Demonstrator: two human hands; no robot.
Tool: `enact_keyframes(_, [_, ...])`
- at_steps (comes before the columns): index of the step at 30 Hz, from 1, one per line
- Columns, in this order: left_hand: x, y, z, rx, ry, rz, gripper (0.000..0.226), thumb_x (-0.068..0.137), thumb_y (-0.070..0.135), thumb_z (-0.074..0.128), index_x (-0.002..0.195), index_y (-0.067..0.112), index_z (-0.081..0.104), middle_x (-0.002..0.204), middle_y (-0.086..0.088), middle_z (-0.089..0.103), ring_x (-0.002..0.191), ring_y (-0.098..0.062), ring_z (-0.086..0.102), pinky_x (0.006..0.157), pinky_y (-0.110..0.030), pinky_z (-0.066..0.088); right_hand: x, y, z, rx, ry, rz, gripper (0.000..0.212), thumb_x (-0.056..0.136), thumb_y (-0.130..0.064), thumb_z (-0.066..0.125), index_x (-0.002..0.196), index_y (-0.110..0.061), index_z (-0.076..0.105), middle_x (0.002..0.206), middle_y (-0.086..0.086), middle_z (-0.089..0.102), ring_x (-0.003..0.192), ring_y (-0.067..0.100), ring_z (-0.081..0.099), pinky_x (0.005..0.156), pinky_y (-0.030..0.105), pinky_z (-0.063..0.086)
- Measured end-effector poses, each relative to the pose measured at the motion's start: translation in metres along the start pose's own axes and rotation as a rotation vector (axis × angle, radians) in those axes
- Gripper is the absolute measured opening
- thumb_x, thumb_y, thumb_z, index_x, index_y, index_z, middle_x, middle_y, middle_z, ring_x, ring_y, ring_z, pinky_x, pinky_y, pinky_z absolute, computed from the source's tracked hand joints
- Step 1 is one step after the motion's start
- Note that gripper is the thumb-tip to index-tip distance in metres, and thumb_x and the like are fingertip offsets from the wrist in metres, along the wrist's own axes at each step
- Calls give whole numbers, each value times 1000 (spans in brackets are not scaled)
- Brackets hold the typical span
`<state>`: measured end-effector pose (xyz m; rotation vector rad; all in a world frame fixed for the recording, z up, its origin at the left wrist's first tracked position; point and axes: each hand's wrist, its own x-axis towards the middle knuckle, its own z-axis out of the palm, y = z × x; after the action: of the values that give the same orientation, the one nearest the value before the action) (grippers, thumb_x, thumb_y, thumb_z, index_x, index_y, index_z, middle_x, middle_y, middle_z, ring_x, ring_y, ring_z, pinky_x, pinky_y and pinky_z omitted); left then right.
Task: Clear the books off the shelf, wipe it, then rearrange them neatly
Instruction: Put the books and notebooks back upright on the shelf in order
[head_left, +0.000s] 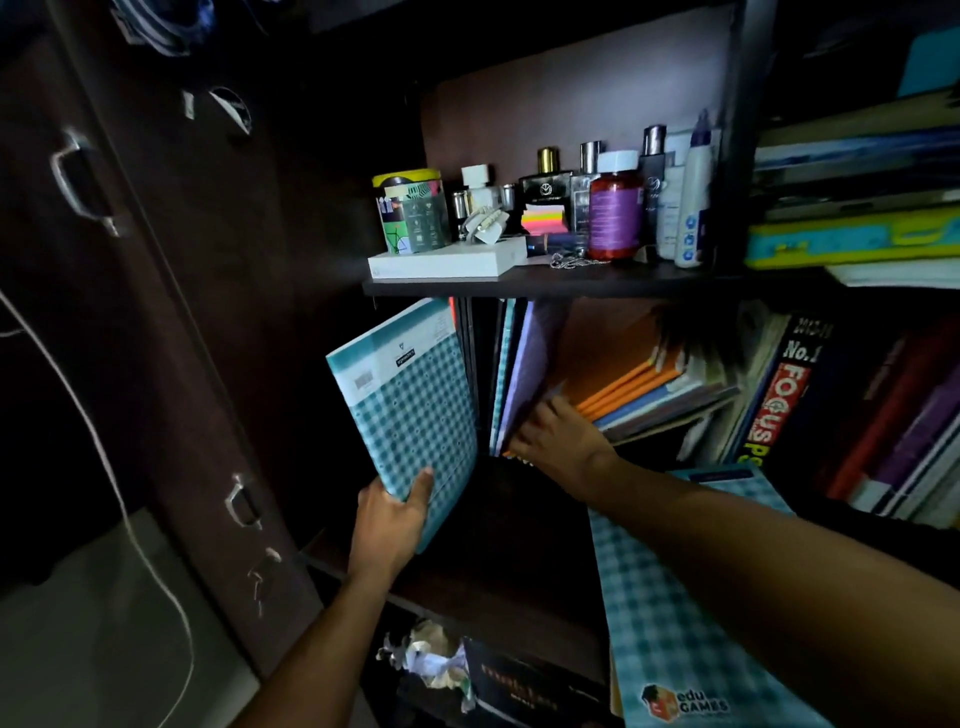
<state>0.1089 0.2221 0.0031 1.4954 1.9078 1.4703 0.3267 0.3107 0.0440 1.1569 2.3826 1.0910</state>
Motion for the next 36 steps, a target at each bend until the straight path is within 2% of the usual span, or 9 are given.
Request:
enact_keyframes(5, [0,0,2,-8,4,-8,34,97,26,68,121,3,71,124,-18,70,121,-32,63,102,-38,48,-12,23,-15,-54,-124,-71,44,107,-31,41,150,-30,37,153,3,44,140,33,37,114,46,23])
enact_keyframes(11, [0,1,2,-7,5,-29,35,96,27,69,121,1,71,123,-21,70,120,-34,64,103,-44,49,-30,41,-12,-139,-327,-150,63,105,-39,51,159,-34,20,161,2,34,147,33,29,119,52,14])
enact_keyframes(15, [-2,4,0,11,-15,-43,35,97,29,68,119,2,71,120,-20,71,119,-36,64,101,-43,50,-48,47,4,-89,-213,-162,52,101,-33,57,148,-34,37,148,2,49,132,33,43,112,48,26])
enact_keyframes(21, [-4,7,-2,-11,-17,-25,33,98,28,67,117,2,73,119,-19,72,118,-34,65,99,-41,50,-62,61,-3,143,-243,-183,76,93,-30,69,156,-13,30,155,15,37,138,38,40,112,48,31])
enact_keyframes(24, [-5,7,-3,-19,-14,-26,33,97,27,67,119,2,72,120,-18,72,118,-33,65,100,-40,50,-58,55,-30,592,-188,11,43,91,-29,67,127,-9,56,130,17,59,117,37,58,91,39,44])
enact_keyframes(26, [-5,7,-3,-20,-14,-24,33,97,28,67,119,3,72,121,-17,72,119,-34,64,101,-41,49,-55,41,-40,819,-88,180,30,93,-36,65,103,-10,55,117,17,64,107,37,63,78,35,40])
enact_keyframes(29, [-6,8,-4,-15,-18,-33,33,97,31,67,119,6,72,121,-16,72,120,-34,63,102,-42,50,-41,7,-38,1329,71,508,43,92,-37,68,119,-12,46,117,14,62,110,33,62,84,35,44])
enact_keyframes(32, [-7,9,-4,-22,-23,-49,35,96,33,67,119,7,72,121,-16,71,120,-35,63,101,-43,50,-20,-23,-34,1883,420,1030,45,90,-23,73,113,-15,34,112,6,52,109,29,58,87,36,44])
enact_keyframes(36, [-5,8,-4,-40,-14,-30,32,96,28,68,119,5,72,120,-15,72,117,-32,65,99,-39,51,14,-34,-40,2173,801,1535,63,78,-17,87,110,-12,32,108,13,55,95,34,61,82,41,50])
